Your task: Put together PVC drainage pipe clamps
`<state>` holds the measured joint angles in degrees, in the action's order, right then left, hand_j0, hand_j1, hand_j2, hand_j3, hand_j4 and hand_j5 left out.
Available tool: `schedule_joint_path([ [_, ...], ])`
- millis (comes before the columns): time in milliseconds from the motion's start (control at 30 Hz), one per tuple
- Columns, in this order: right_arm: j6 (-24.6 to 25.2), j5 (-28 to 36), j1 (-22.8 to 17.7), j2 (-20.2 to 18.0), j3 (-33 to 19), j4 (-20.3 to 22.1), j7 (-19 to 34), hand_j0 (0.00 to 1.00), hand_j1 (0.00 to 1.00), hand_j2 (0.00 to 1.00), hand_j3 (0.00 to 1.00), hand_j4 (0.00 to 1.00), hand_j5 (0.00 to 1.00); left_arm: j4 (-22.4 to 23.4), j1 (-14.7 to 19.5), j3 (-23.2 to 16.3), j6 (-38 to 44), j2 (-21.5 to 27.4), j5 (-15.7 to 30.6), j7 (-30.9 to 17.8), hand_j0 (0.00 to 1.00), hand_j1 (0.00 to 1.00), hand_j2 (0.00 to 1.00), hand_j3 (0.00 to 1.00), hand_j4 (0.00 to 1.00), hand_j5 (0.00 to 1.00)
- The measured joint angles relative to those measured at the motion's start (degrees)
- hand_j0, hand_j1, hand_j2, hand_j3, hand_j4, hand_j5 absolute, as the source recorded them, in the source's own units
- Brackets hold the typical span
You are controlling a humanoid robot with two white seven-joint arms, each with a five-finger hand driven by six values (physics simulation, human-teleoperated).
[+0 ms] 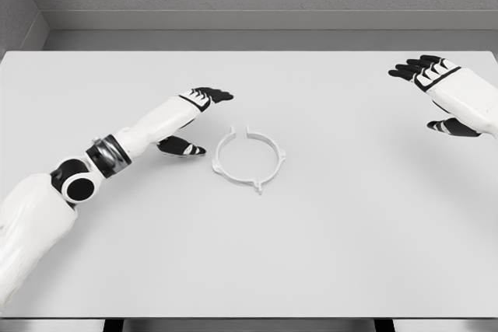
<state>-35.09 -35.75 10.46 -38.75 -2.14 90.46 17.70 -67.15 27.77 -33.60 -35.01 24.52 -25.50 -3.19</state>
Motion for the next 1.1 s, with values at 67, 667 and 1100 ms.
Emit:
schedule_joint_path([
  [67,0.0,0.0,0.0,0.0,0.1,0.0,0.0,1.0,1.0,1.0,1.0,1.0,1.0,0.3,0.0,-0.1,0.0,-0.3,-0.1,0.0,1.0,1.0,1.0,1.0,1.0,1.0],
  [667,0.0,0.0,0.0,0.8,0.1,0.1,0.0,1.0,1.0,1.0,1.0,1.0,1.0,0.5,-0.1,-0.6,0.0,-2.1,-0.2,0.0,1.0,1.0,1.0,1.0,1.0,1.0],
  [1100,0.0,0.0,0.0,0.8,0.1,0.1,0.0,1.0,1.0,1.0,1.0,1.0,1.0,0.5,-0.1,-0.6,0.0,-2.3,-0.2,0.0,1.0,1.0,1.0,1.0,1.0,1.0],
])
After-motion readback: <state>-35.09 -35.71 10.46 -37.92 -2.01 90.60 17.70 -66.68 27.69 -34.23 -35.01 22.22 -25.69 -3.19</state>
